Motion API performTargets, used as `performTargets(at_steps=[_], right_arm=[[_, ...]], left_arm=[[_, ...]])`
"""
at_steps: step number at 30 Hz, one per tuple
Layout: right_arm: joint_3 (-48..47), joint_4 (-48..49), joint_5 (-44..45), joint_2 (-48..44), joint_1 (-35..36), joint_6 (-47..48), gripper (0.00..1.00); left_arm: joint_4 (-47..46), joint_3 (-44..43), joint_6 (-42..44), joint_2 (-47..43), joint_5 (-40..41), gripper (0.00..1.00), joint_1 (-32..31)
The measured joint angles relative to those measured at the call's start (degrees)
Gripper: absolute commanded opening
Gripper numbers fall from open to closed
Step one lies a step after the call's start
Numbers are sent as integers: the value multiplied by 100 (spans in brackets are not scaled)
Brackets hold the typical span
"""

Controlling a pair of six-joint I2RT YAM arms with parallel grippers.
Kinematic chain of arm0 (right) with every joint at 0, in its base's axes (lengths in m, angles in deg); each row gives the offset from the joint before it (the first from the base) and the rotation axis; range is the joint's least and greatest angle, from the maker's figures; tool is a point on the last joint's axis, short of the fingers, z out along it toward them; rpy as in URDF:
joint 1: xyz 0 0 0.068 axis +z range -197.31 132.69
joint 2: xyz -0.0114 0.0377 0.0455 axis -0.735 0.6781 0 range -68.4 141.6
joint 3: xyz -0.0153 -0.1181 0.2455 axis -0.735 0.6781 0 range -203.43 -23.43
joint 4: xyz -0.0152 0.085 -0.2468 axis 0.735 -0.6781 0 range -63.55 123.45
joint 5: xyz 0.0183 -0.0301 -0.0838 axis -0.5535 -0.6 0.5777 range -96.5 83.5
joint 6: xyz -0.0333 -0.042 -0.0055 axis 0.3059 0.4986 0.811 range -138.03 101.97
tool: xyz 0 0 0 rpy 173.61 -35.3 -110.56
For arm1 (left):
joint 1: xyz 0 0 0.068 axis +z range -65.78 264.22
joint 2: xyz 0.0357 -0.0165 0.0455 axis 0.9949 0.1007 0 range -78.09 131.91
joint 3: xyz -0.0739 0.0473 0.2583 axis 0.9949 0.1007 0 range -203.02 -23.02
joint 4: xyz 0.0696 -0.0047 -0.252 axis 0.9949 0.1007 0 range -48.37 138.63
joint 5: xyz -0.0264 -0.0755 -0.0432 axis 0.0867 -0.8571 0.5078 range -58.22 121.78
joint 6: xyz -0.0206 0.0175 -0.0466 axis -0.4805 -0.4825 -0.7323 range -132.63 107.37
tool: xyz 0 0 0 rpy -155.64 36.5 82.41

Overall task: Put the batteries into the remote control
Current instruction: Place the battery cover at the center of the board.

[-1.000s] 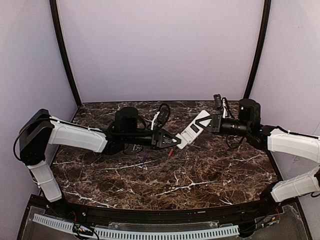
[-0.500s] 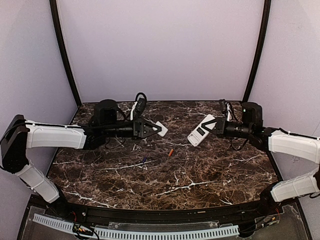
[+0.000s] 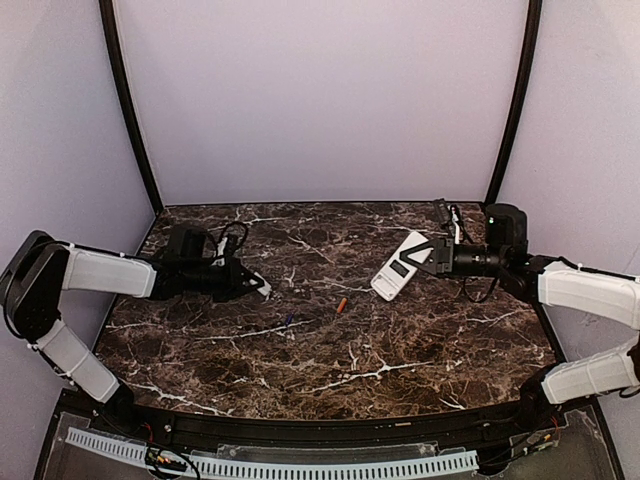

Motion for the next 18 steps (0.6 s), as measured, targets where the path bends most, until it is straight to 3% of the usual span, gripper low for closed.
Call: performTargets(at_steps=[12, 18], right_arm=[[0, 304, -708, 37, 0, 24, 0], [0, 319, -890, 103, 0, 61, 0]], left_arm=[[98, 302, -2, 605, -168, 0, 306], [68, 374, -52, 778, -262, 6, 367]])
